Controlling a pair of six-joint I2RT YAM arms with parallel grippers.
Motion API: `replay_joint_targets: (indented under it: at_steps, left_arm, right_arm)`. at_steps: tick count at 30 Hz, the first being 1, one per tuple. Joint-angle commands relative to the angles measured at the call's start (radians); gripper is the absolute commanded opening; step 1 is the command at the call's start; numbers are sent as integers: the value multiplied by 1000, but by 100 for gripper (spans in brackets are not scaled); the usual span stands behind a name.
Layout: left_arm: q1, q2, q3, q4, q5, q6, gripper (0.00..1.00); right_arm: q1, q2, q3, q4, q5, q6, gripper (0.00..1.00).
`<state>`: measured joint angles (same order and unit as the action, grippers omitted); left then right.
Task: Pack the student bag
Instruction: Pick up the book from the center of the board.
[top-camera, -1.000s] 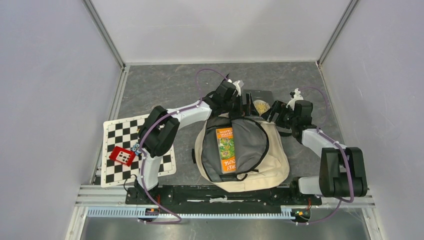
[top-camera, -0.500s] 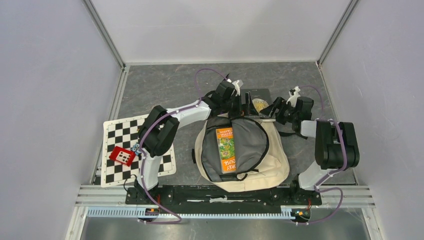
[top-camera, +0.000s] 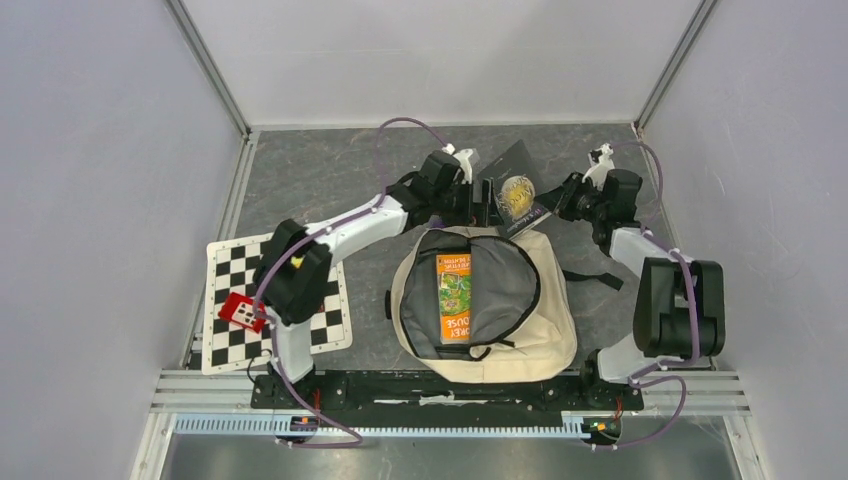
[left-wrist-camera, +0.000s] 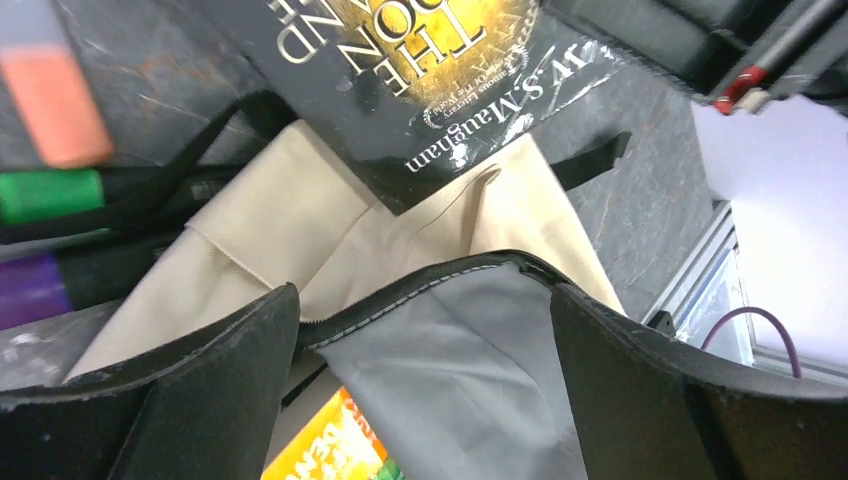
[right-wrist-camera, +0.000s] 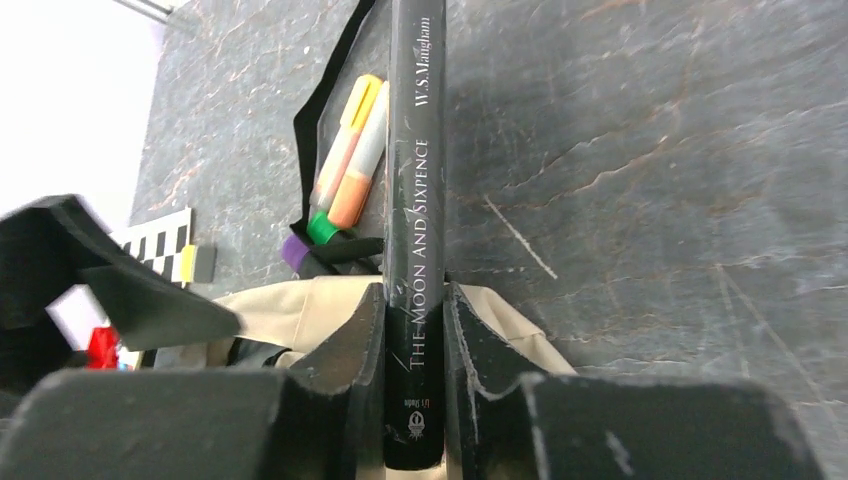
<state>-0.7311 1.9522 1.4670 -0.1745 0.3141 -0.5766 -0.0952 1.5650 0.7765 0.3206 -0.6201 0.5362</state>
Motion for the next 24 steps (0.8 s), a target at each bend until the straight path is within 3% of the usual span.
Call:
replay_joint_targets:
  at_steps: [1,6,12,16,24]
  left_arm:
    - [13,-194,-25,-19,-64,90,100]
    - [21,-397,-196,80,-87,3,100]
    - [22,-632,-454,339,-84,-186,100]
    - [22,-751,-640,535,-101,-300,100]
    - [22,-947,-919,821,-139,-372,100]
  right_arm:
    - [-11,-115,73,-12,41,-97,0]
    - [-9,-262,30,49,14,-17,0]
    - [19,-434,-3,140,-5,128,0]
    - [137,-531,-47,205,43,201,0]
    - [367,-671,-159,425,147,414,0]
